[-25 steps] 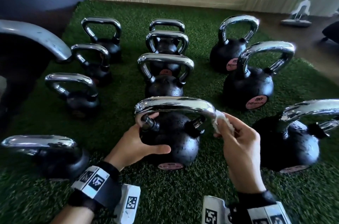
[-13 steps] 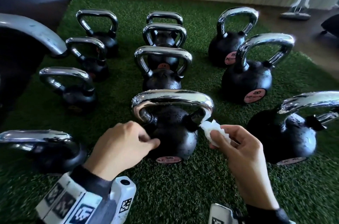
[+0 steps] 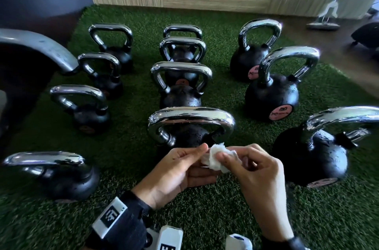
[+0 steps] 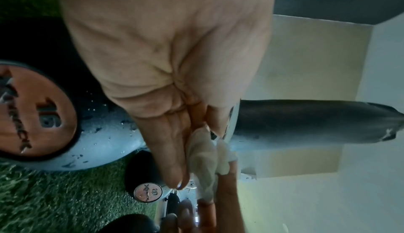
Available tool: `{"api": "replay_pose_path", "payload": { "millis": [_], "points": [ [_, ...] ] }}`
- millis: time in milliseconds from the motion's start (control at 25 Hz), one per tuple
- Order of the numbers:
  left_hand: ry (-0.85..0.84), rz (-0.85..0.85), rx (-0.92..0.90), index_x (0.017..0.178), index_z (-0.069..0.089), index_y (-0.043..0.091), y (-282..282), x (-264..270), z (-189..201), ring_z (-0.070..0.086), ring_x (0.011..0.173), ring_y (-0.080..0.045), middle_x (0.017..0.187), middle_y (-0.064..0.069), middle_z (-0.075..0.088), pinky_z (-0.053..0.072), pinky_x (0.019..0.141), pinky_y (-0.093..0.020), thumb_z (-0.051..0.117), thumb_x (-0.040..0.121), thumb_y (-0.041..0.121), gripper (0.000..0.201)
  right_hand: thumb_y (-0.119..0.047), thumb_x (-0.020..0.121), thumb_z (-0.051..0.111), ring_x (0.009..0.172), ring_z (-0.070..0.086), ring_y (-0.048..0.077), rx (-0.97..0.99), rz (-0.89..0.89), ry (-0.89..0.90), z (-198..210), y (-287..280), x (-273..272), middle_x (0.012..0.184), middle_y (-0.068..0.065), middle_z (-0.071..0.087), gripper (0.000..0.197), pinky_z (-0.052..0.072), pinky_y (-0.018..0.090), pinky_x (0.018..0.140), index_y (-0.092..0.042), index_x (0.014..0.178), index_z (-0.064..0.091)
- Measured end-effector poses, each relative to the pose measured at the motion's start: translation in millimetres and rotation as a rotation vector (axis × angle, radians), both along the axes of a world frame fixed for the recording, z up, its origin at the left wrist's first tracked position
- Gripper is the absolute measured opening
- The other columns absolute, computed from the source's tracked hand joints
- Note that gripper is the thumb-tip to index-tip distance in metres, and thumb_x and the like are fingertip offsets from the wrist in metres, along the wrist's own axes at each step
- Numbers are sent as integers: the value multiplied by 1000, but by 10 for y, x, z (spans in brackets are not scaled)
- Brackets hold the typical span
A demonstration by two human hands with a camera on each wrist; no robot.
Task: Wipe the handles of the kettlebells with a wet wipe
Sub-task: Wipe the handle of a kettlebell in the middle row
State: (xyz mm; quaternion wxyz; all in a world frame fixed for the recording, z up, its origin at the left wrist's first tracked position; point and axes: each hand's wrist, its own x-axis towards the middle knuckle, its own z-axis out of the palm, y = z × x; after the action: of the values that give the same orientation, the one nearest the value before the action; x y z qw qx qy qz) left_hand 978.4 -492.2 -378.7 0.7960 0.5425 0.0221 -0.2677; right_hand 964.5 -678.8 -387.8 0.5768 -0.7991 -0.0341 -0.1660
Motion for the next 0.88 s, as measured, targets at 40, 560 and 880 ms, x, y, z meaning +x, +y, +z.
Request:
{"api": "replay_pose_path", "payload": {
  "millis": [40, 560, 880],
  "points": [
    [11, 21, -29, 122, 69, -3, -14, -10, -6, 76, 98, -28, 116, -27, 72, 63, 81, -32, 56, 97, 30, 43, -58, 75, 80, 63, 63, 24, 33, 34, 14, 3, 8, -23, 73, -2, 71, 28, 51, 43, 56, -32, 87, 83],
    [-1048, 729, 745, 123, 71, 12, 217, -13, 559, 76, 93, -5, 107, 6, 78, 60, 78, -18, 72, 94, 16, 29, -26, 79, 87, 101, 75, 12, 236, 202, 206, -346, 230, 693, 104, -4, 80, 33, 60, 42, 93, -23, 110, 75],
    [-1324, 674, 1093, 114, 78, 9, 27, 369, 344, 74, 98, -6, 112, 2, 78, 54, 104, -42, 73, 94, 16, 21, -26, 81, 86, 101, 74, 7, 191, 139, 188, -535, 251, 762, 102, -10, 80, 19, 58, 46, 97, -24, 98, 79]
  ]
}}
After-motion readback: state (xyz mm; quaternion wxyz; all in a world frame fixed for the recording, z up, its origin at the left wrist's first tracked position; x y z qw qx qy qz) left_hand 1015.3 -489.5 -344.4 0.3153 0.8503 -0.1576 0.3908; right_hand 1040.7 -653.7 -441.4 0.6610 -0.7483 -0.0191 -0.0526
